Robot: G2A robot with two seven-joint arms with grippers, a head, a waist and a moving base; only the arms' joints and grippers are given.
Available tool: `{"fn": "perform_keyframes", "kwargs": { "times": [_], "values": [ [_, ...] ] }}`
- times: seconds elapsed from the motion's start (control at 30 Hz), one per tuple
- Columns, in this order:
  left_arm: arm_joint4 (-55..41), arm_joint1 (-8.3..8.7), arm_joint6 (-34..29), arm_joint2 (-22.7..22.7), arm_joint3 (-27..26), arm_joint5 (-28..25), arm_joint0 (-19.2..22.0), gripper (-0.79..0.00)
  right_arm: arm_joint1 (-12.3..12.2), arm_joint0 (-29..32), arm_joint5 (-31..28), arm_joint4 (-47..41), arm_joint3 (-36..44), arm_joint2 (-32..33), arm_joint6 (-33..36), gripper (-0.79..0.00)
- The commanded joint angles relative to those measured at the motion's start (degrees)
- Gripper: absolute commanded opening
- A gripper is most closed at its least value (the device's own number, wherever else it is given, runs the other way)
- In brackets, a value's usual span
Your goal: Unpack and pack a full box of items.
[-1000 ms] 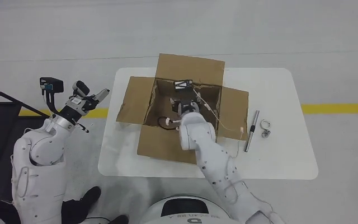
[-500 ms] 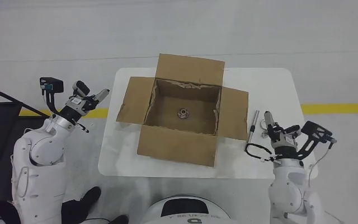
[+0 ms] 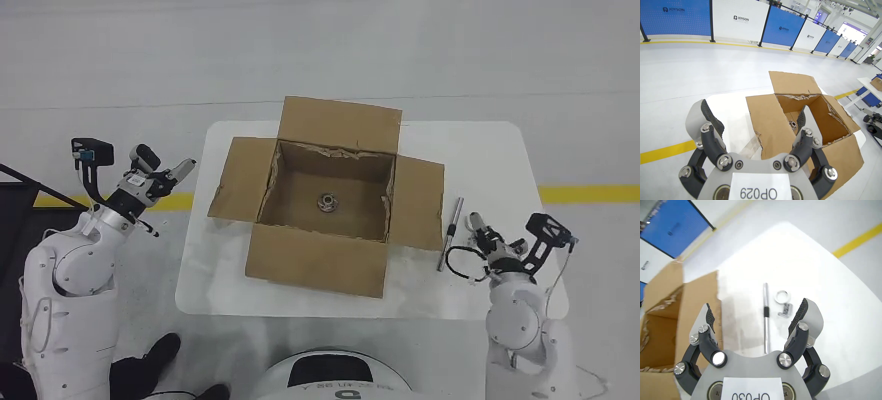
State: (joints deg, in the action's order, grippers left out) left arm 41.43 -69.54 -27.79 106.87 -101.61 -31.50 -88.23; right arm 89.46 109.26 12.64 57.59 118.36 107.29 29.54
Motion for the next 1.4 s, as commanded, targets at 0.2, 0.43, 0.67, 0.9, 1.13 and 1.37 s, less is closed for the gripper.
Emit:
{"fn": "perform_keyframes", "kwargs": {
  "times": [0.2, 0.43, 0.67, 0.9, 1.13, 1.37],
  "values": [
    [-0.02, 0.0, -0.04, 0.0, 0.0, 0.0, 0.0, 0.0, -2.17, -11.23, -2.53, 16.08, -13.19, 0.61, 13.22, -0.117],
    [-0.02, 0.0, -0.04, 0.0, 0.0, 0.0, 0.0, 0.0, -2.65, -15.25, -0.18, 22.22, -17.36, -2.03, 17.35, -0.345],
    [-0.02, 0.0, -0.04, 0.0, 0.0, 0.0, 0.0, 0.0, -3.04, -16.07, 0.04, 23.41, -18.77, -2.15, 19.61, -0.456],
    [-0.02, 0.0, -0.04, 0.0, 0.0, 0.0, 0.0, 0.0, -3.28, -17.3, 0.84, 24.82, -20.73, -3.32, 21.79, -0.529],
    [-0.02, 0.0, -0.04, 0.0, 0.0, 0.0, 0.0, 0.0, -3.37, -14.95, 0.92, 21.55, -18.14, -2.31, 19.58, -0.785],
    [-0.02, 0.0, -0.04, 0.0, 0.0, 0.0, 0.0, 0.0, -3.37, -10.47, 1.02, 16.85, -13.41, -0.03, 15.94, -0.785]
  ]
}}
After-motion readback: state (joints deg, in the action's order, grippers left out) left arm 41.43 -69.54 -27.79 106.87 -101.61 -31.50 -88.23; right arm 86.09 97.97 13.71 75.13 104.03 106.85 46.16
